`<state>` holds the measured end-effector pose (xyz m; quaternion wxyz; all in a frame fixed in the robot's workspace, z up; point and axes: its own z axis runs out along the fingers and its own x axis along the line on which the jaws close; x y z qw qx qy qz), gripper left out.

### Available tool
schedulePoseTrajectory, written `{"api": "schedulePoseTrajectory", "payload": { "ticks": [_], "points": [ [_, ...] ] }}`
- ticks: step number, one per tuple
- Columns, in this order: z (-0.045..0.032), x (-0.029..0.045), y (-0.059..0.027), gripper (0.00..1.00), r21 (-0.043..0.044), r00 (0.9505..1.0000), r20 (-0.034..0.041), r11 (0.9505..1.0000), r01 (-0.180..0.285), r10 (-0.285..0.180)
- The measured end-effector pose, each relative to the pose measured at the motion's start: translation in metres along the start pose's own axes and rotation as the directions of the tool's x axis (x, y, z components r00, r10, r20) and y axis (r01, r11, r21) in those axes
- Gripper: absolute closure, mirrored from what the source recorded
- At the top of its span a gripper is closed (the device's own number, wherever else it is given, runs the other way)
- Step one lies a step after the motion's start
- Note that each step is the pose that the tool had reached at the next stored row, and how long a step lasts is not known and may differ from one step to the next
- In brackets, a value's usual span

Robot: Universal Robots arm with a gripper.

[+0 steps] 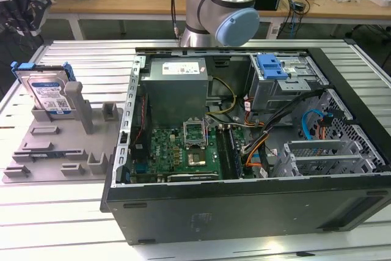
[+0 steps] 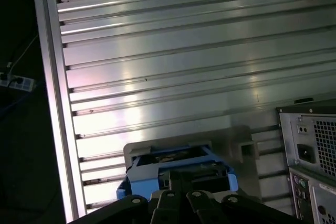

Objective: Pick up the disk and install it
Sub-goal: 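Reach for the disk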

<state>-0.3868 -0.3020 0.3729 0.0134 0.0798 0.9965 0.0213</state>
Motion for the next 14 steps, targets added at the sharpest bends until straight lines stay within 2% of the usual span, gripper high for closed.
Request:
{"api": "schedulePoseTrajectory", "payload": {
  "ticks": [4, 5, 14],
  "points": [
    [-0.0002, 0.0142, 0.0027, 0.89, 0.0, 1.0, 0.0002, 1.0, -0.001, 0.001],
    [-0.0002, 0.0158, 0.0034, 0.89, 0.0002, 1.0, 0.0001, 1.0, -0.002, 0.002],
    [-0.0002, 0.0158, 0.0033, 0.89, 0.0008, 1.0, -0.0004, 1.0, -0.002, 0.002]
  ]
}}
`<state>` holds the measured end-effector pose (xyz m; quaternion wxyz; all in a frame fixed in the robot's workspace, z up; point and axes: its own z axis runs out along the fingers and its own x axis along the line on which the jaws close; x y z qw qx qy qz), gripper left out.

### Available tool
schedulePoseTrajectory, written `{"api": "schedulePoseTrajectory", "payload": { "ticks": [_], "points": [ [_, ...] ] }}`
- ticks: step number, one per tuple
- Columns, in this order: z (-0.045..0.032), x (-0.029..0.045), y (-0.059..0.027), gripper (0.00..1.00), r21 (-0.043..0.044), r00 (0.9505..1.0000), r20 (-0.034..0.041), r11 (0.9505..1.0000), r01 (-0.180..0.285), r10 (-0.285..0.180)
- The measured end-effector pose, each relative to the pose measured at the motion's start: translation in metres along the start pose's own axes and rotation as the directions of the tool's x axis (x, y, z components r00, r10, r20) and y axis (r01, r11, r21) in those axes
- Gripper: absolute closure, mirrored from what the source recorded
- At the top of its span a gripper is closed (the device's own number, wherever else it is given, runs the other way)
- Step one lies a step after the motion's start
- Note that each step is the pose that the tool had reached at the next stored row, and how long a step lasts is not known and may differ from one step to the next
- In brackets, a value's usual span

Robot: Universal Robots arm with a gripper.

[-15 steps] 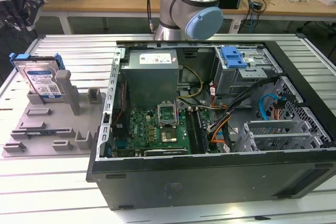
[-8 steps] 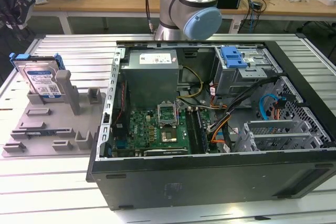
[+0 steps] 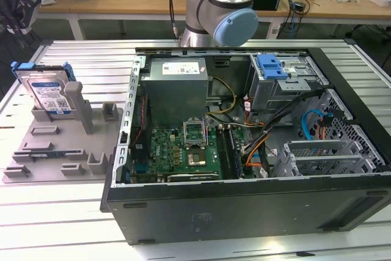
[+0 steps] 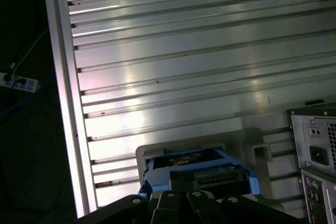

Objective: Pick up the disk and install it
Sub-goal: 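Reach for the disk, then pick up the disk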

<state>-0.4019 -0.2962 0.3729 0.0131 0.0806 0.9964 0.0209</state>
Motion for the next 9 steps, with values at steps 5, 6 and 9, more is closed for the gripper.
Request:
{"api": "schedulePoseTrajectory", "payload": {
  "ticks": [5, 6, 9],
  "points": [
    [0.0, 0.0, 0.0, 0.89, 0.0, 1.0, -0.0003, 1.0, 0.0, 0.0],
    [0.0, 0.0, 0.0, 0.89, 0.0, 1.0, -0.0003, 1.0, 0.0, 0.0],
    [0.0, 0.0, 0.0, 0.89, 0.0001, 1.0, -0.0004, 1.0, 0.0, 0.0]
  ]
}}
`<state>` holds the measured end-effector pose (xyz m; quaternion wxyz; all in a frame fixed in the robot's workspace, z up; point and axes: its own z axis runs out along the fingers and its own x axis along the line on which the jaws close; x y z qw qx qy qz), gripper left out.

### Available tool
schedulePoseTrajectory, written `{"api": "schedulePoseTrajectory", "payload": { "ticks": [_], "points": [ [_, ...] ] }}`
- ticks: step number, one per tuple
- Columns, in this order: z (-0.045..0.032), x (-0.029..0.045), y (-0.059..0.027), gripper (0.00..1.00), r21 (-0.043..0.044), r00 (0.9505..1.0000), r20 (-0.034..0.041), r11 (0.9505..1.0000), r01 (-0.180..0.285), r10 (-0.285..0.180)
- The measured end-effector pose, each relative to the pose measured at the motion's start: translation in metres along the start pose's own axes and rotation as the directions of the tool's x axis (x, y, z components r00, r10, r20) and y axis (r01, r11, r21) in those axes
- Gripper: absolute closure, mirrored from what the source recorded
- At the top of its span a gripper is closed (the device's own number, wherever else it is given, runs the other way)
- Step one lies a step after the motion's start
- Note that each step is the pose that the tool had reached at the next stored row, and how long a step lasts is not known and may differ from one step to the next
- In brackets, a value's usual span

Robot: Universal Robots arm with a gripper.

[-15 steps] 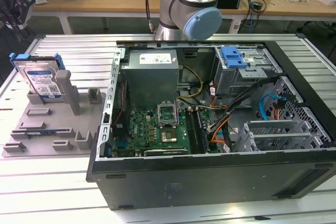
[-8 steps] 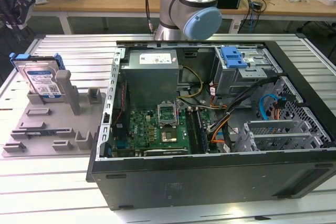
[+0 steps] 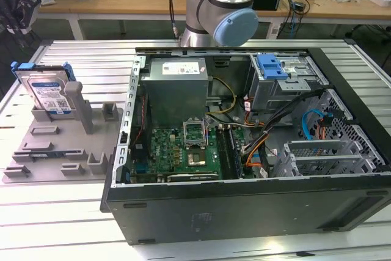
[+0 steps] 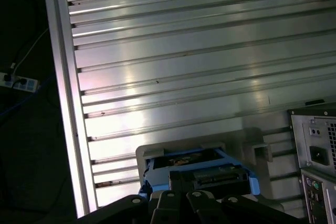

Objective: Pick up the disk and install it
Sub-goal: 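Pick up the disk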

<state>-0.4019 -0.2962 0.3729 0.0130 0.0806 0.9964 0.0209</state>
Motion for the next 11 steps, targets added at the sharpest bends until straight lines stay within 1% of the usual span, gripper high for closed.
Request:
{"api": "schedulePoseTrajectory", "payload": {
  "ticks": [6, 8, 9, 10, 11],
  "points": [
    [0.0, 0.0, 0.0, 0.89, 0.0001, 1.0, -0.0003, 1.0, 0.0, 0.0],
    [0.0, -0.0001, -0.0001, 0.89, 0.0018, 1.0, -0.0004, 1.0, 0.006, -0.006],
    [0.0, 0.0, 0.0, 0.89, 0.0037, 0.9996, -0.001, 0.9996, 0.028, -0.028],
    [0.0, 0.0, 0.0, 0.89, 0.005, 0.9981, -0.0021, 0.9981, 0.061, -0.061],
    [0.0, 0.0, 0.0, 0.89, 0.0055, 0.9965, -0.0031, 0.9965, 0.084, -0.084]
  ]
}}
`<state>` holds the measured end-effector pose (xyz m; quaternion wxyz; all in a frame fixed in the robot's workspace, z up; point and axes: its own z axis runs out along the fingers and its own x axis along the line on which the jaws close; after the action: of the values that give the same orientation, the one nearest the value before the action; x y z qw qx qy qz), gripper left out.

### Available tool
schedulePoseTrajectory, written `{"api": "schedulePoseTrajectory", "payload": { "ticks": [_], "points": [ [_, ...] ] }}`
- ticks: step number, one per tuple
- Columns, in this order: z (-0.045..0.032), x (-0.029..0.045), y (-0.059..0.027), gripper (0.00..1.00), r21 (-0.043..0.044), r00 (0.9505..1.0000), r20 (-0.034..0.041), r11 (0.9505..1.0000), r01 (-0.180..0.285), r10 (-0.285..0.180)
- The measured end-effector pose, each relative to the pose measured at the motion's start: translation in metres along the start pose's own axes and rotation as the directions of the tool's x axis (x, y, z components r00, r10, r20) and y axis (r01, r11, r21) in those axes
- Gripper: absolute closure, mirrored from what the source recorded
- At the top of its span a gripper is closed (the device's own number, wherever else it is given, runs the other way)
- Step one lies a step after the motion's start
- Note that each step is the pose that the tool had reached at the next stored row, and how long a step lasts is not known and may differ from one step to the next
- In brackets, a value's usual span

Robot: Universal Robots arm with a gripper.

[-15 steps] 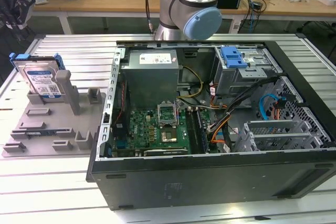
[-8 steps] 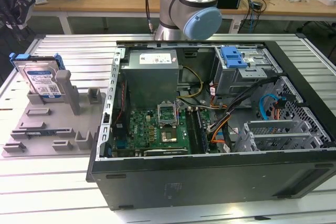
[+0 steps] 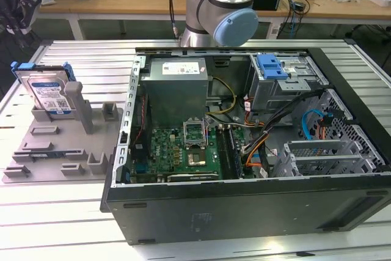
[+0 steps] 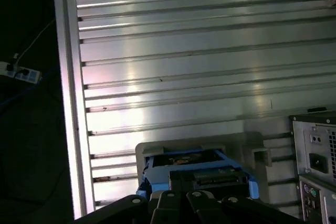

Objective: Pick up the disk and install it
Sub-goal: 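Pick up the disk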

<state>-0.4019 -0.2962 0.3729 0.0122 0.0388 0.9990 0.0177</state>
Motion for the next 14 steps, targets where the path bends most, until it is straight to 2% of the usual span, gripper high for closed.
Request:
{"api": "schedulePoseTrajectory", "payload": {
  "ticks": [5, 8, 11, 14],
  "points": [
    [0.0, 0.0001, 0.0, 0.89, 0.0066, 0.9953, -0.0032, 0.9953, 0.097, -0.097],
    [0.0, 0.0001, 0.0, 0.89, 0.0077, 0.9885, -0.0051, 0.9884, 0.151, -0.151],
    [-0.0001, 0.0001, 0.0, 0.89, 0.0071, 0.9793, -0.0069, 0.9792, 0.203, -0.203],
    [0.0, 0.0001, 0.0, 0.89, 0.0071, 0.9637, -0.0092, 0.9637, 0.267, -0.267]
  ]
}}
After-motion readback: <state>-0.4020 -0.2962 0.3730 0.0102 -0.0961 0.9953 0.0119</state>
